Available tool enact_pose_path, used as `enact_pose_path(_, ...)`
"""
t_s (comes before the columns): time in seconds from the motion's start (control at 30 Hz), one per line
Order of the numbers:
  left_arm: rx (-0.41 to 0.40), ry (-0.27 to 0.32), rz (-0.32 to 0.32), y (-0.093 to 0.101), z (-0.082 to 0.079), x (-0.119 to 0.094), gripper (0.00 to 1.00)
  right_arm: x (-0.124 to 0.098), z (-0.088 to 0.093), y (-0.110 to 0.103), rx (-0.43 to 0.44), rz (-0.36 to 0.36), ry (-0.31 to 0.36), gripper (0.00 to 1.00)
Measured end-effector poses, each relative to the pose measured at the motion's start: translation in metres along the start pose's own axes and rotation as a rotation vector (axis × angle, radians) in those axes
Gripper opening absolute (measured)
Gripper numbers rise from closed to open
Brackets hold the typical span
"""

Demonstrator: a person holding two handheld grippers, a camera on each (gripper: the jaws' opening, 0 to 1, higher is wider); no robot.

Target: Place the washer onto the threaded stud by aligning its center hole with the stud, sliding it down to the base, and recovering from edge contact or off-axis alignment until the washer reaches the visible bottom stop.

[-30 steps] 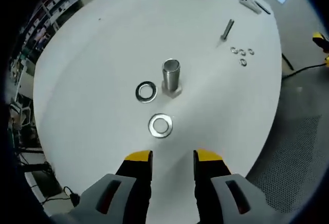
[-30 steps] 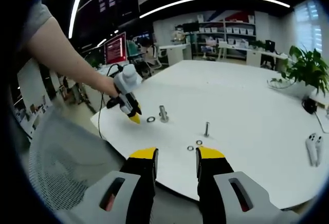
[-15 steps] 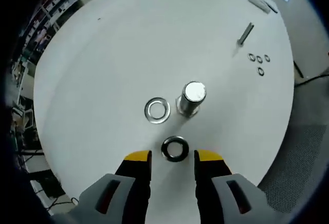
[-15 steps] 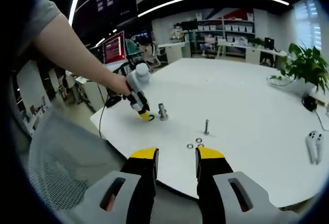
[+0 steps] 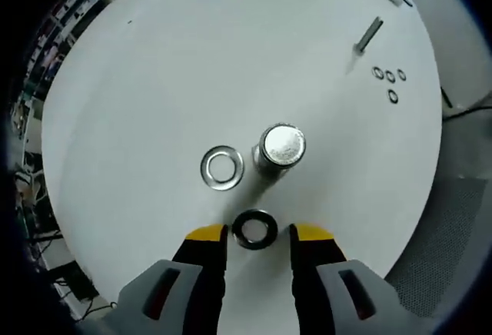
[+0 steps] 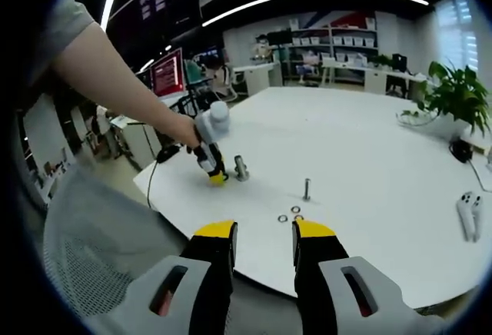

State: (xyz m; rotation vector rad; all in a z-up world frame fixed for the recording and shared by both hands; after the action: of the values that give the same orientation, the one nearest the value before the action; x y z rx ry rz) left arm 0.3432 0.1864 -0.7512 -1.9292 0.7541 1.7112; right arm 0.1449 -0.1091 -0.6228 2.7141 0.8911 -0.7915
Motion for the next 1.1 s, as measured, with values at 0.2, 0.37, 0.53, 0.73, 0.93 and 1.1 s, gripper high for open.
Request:
enact_pose_path(0.2, 0.003, -0.021, -0.004, -0.001, -0.003, 0.002, 0.30, 0.000, 0.000, -0.001, -0.001, -0.004, -0.004, 0.31)
enact_pose_path(0.37, 0.019, -0.030, -0.009, -0.002, -0.006, 0.001, 0.21, 0.001, 0.000, -0.001, -0.007, -0.008, -0.007, 0.31)
enact_pose_path(0.53, 0.004, -0.044, -0.022, 0.000, -0.006, 0.000, 0.21, 0.001, 0.000, -0.001, -0.006, -0.005, -0.004, 0.31)
enact_pose_path(0.73, -0.010, -0.053, -0.033, 0.000, -0.006, 0.000, 0.21, 0.000, 0.000, 0.000, -0.003, 0.001, -0.005, 0.31)
enact_pose_path(0.93, -0.038, -0.046, -0.049, 0.008, -0.001, -0.007, 0.21, 0.000, 0.001, 0.001, 0.005, 0.012, -0.010, 0.31)
enact_pose_path(1.1, -0.113, 0.014, -0.040, 0.012, 0.009, -0.010, 0.21, 0.000, 0.003, 0.003, 0.012, 0.029, -0.023, 0.33)
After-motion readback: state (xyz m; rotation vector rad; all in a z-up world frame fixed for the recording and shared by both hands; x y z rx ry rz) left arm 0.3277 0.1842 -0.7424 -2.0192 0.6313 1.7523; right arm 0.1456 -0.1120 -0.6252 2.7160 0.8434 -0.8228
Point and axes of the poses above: the point that each gripper's makers call its tool centre point, and the gripper's own axes: x roughly forward along the fingers, y roughly to its right, z roughly out of its underside, the point moved 9 cm from there along -x, roughly backward along the fingers, and after that the axes turned 10 degrees about -x, right-handed, at the moved point
